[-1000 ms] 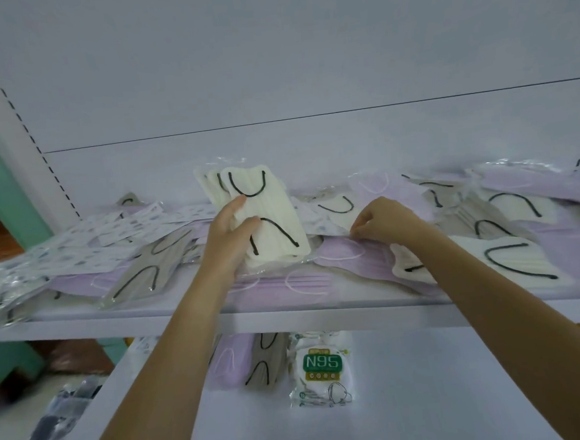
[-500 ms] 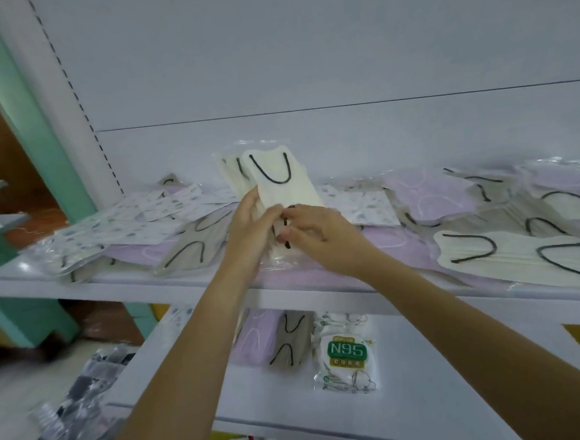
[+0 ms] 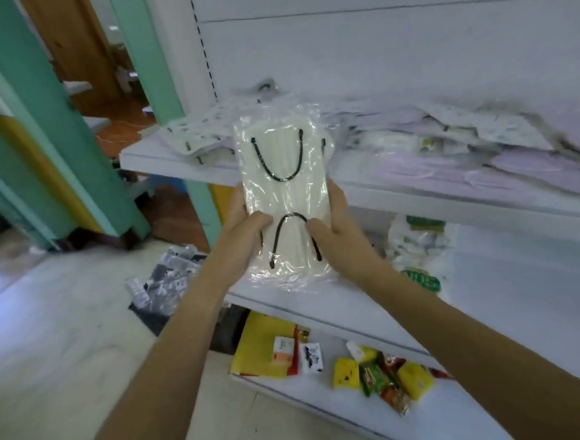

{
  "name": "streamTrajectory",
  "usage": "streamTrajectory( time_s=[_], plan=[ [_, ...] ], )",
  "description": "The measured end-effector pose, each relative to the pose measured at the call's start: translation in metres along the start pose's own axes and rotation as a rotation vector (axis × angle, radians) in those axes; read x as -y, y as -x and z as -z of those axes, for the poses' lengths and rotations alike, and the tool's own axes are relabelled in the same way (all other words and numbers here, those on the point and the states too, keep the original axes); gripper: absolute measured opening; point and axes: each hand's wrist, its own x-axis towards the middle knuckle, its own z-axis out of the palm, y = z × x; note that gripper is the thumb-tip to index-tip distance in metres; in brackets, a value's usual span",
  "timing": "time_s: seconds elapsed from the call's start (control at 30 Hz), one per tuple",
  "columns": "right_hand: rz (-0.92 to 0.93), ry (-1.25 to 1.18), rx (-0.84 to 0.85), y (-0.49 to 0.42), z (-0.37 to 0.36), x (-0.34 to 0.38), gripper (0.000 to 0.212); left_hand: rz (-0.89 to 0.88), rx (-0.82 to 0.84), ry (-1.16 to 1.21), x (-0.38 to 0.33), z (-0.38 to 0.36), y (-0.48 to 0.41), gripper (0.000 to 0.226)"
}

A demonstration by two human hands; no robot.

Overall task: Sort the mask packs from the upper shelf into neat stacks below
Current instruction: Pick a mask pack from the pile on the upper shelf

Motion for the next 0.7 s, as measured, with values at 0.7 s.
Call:
streamTrajectory(
  time_s=[0.7],
  plan=[
    [-0.724, 0.023, -0.245, 0.017, -0.075, -0.201, 0.063, 0.577, 0.213, -0.328, 0.170, 0.038, -0.017, 0.054]
  ],
)
